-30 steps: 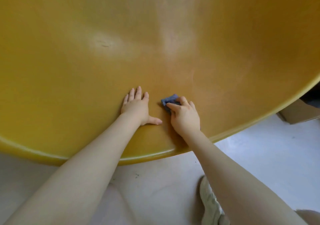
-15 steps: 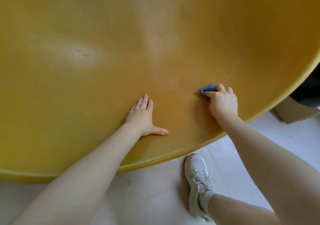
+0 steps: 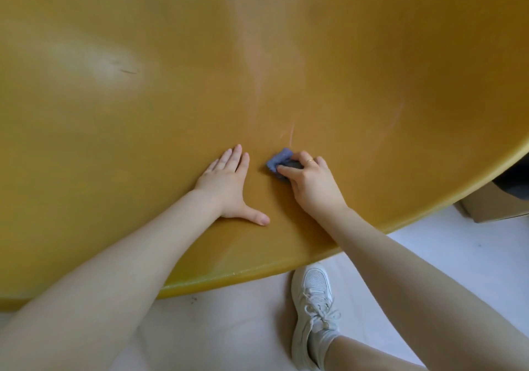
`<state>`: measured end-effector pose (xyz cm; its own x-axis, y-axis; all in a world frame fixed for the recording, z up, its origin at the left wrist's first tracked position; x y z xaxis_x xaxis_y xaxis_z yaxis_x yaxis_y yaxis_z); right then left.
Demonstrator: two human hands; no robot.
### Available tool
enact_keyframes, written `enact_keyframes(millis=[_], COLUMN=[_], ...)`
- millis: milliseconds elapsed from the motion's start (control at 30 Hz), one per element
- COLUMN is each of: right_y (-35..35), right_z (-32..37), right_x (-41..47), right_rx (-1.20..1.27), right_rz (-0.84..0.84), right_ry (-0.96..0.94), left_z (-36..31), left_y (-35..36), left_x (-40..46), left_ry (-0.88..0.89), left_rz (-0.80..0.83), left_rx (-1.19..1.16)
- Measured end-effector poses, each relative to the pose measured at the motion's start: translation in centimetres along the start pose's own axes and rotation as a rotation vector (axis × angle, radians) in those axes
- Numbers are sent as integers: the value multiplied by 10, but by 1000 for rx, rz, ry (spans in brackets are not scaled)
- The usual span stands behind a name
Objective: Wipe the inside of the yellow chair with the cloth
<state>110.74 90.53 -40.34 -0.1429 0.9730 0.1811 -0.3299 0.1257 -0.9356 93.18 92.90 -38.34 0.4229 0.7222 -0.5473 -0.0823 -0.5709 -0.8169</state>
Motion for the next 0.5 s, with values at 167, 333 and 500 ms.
enact_keyframes(millis=[167, 333, 500], right_y=[11, 6, -10], right_z=[-23, -14, 2], right_x=[48, 33, -17], right_rx=[-56, -11, 81], right_rz=[29, -4, 145], right_ry=[192, 73, -157], left_z=[-4, -7, -9], left_y=[7, 4, 0], left_x=[8, 9, 7], left_ry=[-12, -19, -23], left_rz=[-49, -63, -53], left_rx=[-54, -83, -96])
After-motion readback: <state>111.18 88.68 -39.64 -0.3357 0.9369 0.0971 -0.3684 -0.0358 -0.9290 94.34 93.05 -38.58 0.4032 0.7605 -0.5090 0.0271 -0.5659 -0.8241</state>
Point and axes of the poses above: each hand's wrist, its own x-axis towards the middle knuckle, its own y-axis out of the palm, z = x × y, the point moved 1 cm from there along x, towards the middle knuckle, and after that the axes turned 4 degrees about y, right-handed, at the moved point
